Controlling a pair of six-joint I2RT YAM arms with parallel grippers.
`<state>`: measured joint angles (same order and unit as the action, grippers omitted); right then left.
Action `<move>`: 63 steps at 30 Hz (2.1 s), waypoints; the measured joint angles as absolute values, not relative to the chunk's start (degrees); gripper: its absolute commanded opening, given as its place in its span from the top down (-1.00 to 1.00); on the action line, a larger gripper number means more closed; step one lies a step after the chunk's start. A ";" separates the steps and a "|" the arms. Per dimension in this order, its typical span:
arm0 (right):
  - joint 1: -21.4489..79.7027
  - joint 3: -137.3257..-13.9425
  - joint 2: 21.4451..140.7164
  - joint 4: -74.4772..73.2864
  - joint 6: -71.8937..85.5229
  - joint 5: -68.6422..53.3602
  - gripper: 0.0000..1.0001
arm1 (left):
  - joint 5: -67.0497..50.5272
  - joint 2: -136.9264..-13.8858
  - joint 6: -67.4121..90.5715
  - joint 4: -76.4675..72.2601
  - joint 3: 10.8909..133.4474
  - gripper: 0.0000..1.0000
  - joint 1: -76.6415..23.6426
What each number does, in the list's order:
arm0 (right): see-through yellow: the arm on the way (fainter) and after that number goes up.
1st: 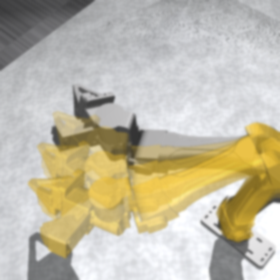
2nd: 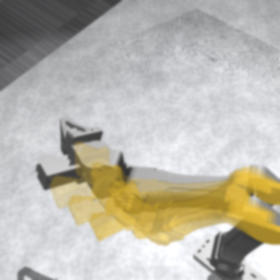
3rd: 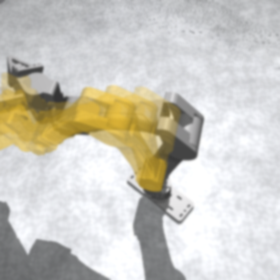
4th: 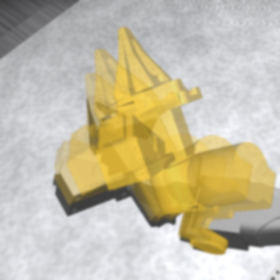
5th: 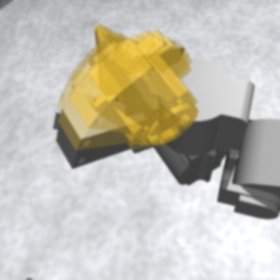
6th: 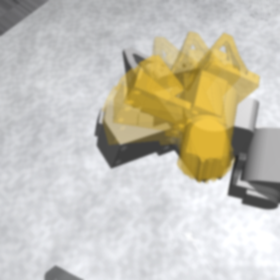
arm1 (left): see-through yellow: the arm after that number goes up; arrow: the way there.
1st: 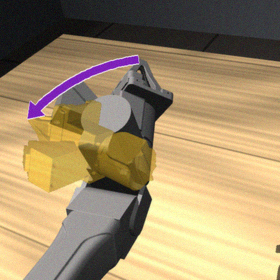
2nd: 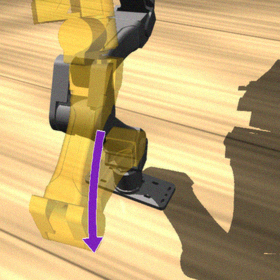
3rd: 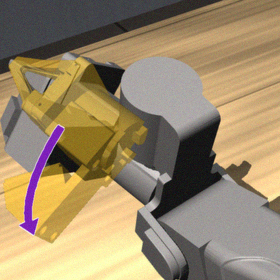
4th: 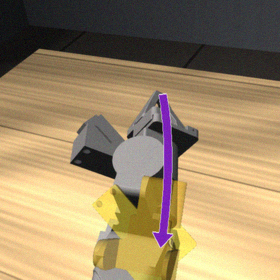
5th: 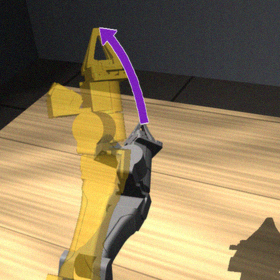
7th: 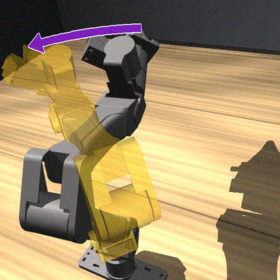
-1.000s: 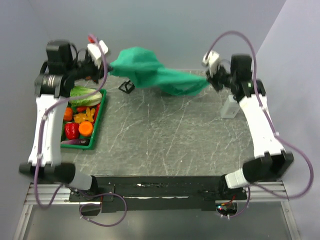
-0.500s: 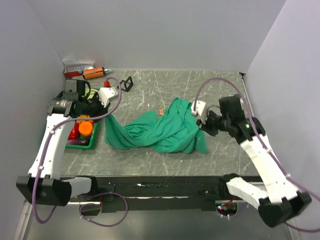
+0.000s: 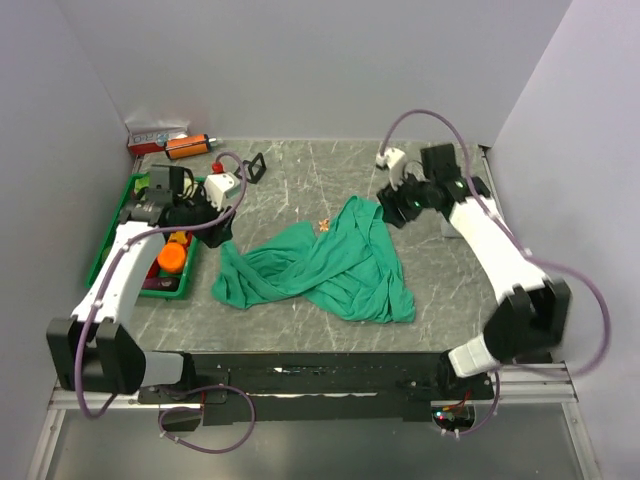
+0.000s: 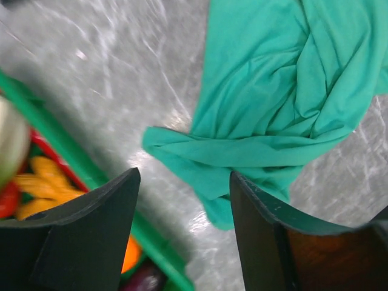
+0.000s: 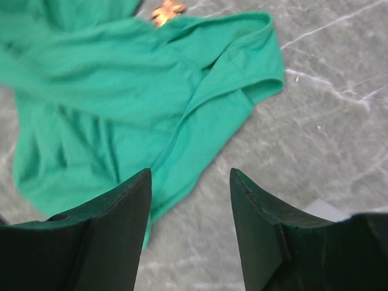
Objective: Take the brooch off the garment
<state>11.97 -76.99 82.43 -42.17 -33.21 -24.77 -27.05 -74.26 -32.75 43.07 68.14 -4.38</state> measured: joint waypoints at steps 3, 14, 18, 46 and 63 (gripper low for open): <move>11.99 -84.23 93.23 -40.21 -27.70 -23.57 -0.22 | -26.11 -78.13 -28.93 40.47 66.65 -0.31 -4.80; 11.99 -99.02 119.87 -38.79 -15.59 -20.08 -0.19 | -23.22 -82.46 -21.15 34.81 65.54 -0.31 -5.26; 11.99 -101.78 123.63 -40.25 -14.35 -18.92 -0.15 | -23.20 -82.43 -20.40 34.68 65.47 -0.31 -5.89; 10.07 -110.45 103.68 -40.77 -12.40 -35.27 -0.16 | -22.74 -102.91 -16.97 29.17 75.88 -0.24 -6.37; 5.93 -104.79 127.74 -42.46 2.76 -29.78 -0.22 | -24.58 -94.76 -18.33 34.41 73.06 -0.25 -6.48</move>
